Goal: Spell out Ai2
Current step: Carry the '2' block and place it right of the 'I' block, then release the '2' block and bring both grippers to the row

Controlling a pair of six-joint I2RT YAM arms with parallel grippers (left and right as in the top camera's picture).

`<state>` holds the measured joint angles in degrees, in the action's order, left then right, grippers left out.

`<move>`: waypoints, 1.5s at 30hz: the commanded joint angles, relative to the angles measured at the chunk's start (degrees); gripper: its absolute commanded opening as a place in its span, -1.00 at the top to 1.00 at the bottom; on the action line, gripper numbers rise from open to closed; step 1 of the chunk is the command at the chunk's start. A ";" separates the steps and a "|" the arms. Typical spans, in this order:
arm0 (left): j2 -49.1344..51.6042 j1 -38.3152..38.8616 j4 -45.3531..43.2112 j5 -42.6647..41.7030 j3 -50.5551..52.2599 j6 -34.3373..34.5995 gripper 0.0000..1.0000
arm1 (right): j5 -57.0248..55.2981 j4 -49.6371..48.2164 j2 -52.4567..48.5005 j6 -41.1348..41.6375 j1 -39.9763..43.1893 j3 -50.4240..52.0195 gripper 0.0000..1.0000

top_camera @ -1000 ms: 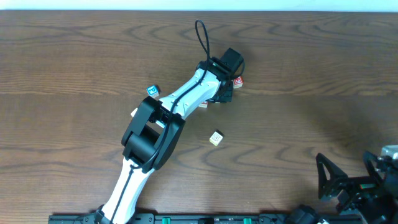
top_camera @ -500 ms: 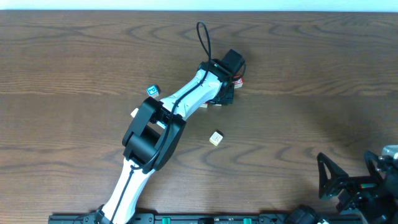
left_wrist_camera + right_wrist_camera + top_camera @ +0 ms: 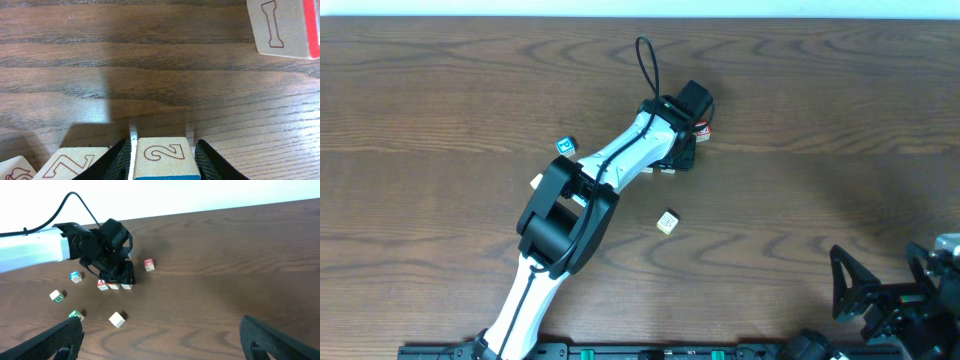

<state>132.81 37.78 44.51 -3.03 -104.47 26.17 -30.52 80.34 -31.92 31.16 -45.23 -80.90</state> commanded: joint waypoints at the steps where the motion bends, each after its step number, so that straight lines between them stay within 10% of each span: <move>1: 0.59 0.13 -0.20 -0.20 0.24 0.33 0.13 | -1.18 0.07 -0.11 -0.55 -0.17 -0.79 -0.98; 24: 0.55 -6.69 -0.57 0.68 -17.51 -6.91 0.09 | -5.11 2.89 -0.11 5.07 -0.17 6.21 -0.98; 27: 0.48 -10.25 6.43 0.50 -22.58 -6.91 0.78 | -4.87 1.66 -0.11 8.59 -0.17 11.80 -0.53; 28: 0.39 -11.76 8.87 0.15 -23.63 -6.91 0.88 | -3.98 -0.09 -0.11 9.84 -0.17 14.86 -0.05; 29: 0.07 -13.42 10.88 -0.70 -24.06 -6.95 0.88 | -3.17 -2.19 -0.11 10.19 -0.17 17.31 0.44; 32: -1.68 -18.71 15.54 -7.45 -24.06 -9.75 0.88 | -0.13 -11.76 -0.13 10.05 -0.02 24.28 0.98; 45: -15.34 -31.12 22.69 -10.67 -24.04 -21.09 0.88 | 28.17 -42.23 -18.99 -0.44 20.39 29.22 0.98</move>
<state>122.10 7.27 66.72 -12.95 -127.85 9.65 -13.10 39.70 -43.66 33.71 -29.43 -51.48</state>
